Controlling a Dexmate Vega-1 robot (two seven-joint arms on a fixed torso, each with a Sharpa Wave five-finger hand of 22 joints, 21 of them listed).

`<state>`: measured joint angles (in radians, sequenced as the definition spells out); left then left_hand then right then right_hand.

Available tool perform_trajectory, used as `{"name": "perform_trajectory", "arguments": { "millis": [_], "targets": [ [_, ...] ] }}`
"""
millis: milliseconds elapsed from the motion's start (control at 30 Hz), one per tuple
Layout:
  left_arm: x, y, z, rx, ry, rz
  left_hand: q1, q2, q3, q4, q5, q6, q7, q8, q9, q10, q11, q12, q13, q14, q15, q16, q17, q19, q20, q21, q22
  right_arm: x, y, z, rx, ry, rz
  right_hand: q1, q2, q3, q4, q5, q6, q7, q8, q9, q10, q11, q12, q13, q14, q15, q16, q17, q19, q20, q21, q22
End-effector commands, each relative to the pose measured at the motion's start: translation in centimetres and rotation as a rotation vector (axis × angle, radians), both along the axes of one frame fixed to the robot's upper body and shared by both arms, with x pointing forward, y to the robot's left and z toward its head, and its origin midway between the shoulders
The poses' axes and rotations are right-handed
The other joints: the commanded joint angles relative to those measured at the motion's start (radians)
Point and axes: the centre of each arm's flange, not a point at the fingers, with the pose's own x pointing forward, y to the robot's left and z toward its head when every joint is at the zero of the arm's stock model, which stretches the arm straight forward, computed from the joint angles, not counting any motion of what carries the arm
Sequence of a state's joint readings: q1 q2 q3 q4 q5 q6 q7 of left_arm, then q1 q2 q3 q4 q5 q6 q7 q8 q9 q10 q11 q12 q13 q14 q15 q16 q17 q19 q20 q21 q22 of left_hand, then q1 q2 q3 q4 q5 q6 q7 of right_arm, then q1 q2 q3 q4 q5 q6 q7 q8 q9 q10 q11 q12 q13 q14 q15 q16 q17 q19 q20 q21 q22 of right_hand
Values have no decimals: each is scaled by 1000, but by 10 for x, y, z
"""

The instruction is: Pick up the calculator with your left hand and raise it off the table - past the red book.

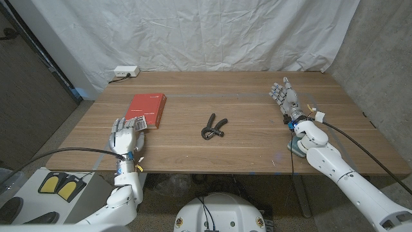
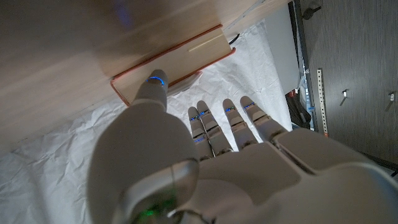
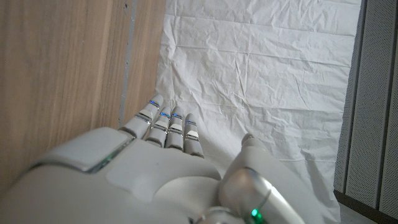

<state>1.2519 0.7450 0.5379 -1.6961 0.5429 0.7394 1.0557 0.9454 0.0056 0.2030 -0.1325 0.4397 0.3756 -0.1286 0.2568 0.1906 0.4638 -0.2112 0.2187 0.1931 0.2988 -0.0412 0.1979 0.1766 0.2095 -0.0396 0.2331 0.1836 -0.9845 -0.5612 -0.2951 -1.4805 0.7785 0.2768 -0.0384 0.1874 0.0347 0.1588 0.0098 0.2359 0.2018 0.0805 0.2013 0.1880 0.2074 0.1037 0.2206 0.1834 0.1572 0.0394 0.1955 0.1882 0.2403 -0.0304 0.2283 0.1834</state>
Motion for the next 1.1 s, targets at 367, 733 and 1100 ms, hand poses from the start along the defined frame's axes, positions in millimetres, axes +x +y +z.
{"name": "perform_trajectory", "arguments": {
  "millis": [367, 733, 1100],
  "targets": [
    [8, 3, -2, -3, -17, -16, 36, 21, 24, -4, -15, 41, -3, 15, 2, 37, 0, 9, 3, 28, -142, 6, 2, 25, -107, 10, 5, -3, 4, 0, -5, 1, -3, 1, 9, 1, -2, -1, 3, -2, -3, 2, 7, -1, -1, 6, 7, -2, -1, 4, 8, -4, -2, 5],
    [11, 1, 0, -2, -36, -35, 53, 36, 32, -5, -32, 76, -11, 23, 1, 66, 2, 10, 3, 53, -148, 7, 2, 42, -108, 15, 7, -5, 3, -2, 0, 0, -9, 1, 9, 0, -3, -2, 4, -3, -3, 2, 8, -1, -1, 6, 7, 0, -2, 4, 9, -3, -3, 5],
    [13, -2, -1, 2, -54, -40, 80, 56, 46, -7, -59, 122, -14, 33, 0, 112, 3, 12, 2, 96, -154, 9, 1, 58, -104, 20, 8, -4, 0, -1, 1, 4, -12, 1, 10, 0, -4, -2, 4, -3, -3, 2, 8, -2, -2, 6, 9, -1, -1, 4, 9, -3, -4, 5]
  ]
}}
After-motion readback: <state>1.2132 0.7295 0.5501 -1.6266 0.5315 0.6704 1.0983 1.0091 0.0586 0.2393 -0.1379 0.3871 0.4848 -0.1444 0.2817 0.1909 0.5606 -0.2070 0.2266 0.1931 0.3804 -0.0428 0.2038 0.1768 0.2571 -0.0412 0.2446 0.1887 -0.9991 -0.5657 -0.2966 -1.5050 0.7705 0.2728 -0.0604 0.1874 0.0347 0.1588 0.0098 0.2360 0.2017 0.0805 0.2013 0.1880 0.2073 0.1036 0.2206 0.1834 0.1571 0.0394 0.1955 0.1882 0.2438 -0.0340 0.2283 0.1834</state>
